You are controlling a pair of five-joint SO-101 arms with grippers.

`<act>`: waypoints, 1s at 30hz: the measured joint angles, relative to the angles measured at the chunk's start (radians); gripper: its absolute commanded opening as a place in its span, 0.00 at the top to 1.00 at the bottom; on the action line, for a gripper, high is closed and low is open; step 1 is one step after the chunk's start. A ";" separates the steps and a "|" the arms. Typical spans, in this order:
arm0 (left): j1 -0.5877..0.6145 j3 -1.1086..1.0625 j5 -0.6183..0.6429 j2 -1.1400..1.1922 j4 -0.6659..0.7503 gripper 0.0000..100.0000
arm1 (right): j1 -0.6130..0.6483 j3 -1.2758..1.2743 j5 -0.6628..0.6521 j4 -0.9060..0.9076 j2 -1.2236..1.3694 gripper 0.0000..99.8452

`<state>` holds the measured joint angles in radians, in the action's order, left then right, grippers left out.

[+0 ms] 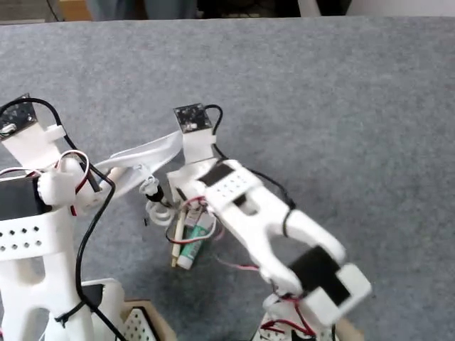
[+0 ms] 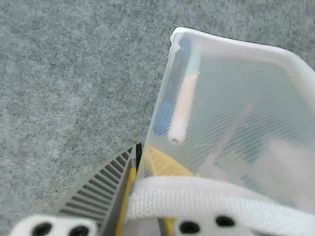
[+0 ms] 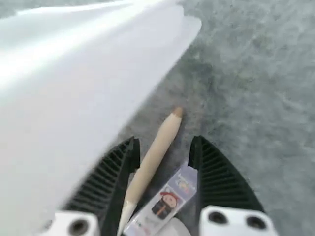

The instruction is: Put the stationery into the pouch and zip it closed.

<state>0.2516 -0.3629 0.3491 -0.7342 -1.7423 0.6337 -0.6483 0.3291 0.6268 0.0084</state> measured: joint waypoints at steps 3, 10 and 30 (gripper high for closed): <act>0.000 0.000 0.000 0.000 0.000 0.97 | 0.000 0.069 0.000 0.000 0.095 0.83; 0.002 0.000 0.003 0.000 0.000 0.97 | 0.000 0.190 0.005 0.002 0.247 0.83; 0.008 0.000 0.000 0.000 0.000 0.97 | -0.041 0.292 0.005 0.127 0.298 0.97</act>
<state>0.2593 -0.3629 0.3491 -0.7342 -1.7423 0.5923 -0.3567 0.3337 0.7541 0.3061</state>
